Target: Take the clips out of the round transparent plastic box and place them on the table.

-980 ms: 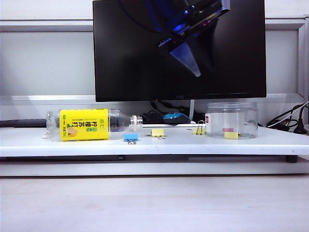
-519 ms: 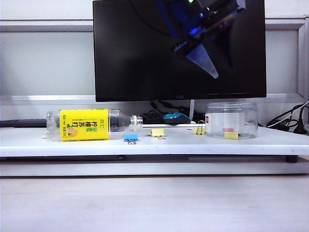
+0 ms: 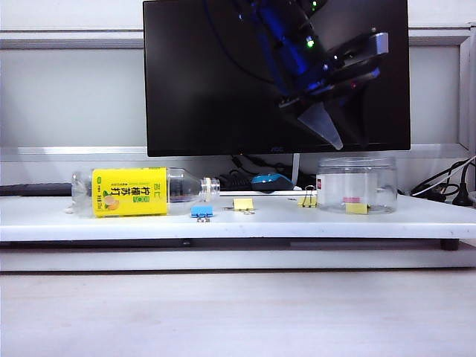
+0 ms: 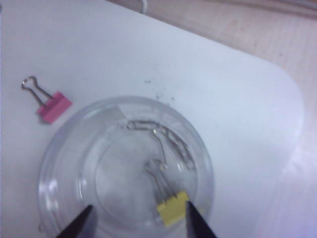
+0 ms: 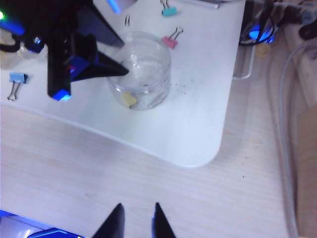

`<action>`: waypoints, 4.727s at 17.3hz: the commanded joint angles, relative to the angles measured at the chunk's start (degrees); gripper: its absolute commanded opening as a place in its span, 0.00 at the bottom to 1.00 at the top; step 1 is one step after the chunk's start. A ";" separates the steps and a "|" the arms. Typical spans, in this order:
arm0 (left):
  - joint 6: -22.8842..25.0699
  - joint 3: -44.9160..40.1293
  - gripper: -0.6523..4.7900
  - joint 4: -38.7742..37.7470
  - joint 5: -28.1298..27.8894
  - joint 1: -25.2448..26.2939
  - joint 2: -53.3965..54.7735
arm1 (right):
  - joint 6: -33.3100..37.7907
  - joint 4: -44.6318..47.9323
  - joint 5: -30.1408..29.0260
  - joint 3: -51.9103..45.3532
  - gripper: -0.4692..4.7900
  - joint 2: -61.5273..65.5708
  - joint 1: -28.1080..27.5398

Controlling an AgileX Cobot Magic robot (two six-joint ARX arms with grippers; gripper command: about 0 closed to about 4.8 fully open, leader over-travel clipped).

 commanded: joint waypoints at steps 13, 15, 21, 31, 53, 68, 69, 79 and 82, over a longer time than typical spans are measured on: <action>2.27 0.22 0.56 2.05 -3.80 0.24 3.30 | -0.46 2.91 0.04 -3.87 0.24 -0.04 0.02; 2.38 0.22 0.56 1.73 -4.55 0.61 3.30 | -0.46 2.91 0.02 -3.87 0.24 -0.04 0.02; 3.76 0.57 0.56 -1.81 -7.69 1.95 2.93 | -0.48 2.32 0.00 -3.87 0.24 -0.04 0.04; 6.38 14.01 0.55 -18.86 -1.42 4.04 0.48 | -0.48 3.72 -0.57 -7.06 0.24 -0.07 0.11; -1.70 14.93 0.50 -19.41 -1.88 3.76 6.88 | -2.43 6.82 -4.87 -9.68 0.24 -0.22 0.15; -4.31 14.91 0.50 -17.92 -1.20 2.43 9.01 | -1.99 4.90 0.48 -10.16 0.22 -7.98 0.04; -4.28 14.91 0.50 -18.40 -2.03 2.43 9.01 | -1.99 4.72 0.46 -10.16 0.22 -8.00 0.04; -3.61 14.84 0.50 -23.06 -6.10 3.82 9.03 | -2.01 3.78 -0.13 -10.19 0.22 -9.46 0.04; -2.49 14.86 0.50 -23.39 -6.10 3.82 9.03 | -2.01 3.72 -0.13 -10.21 0.22 -9.55 0.07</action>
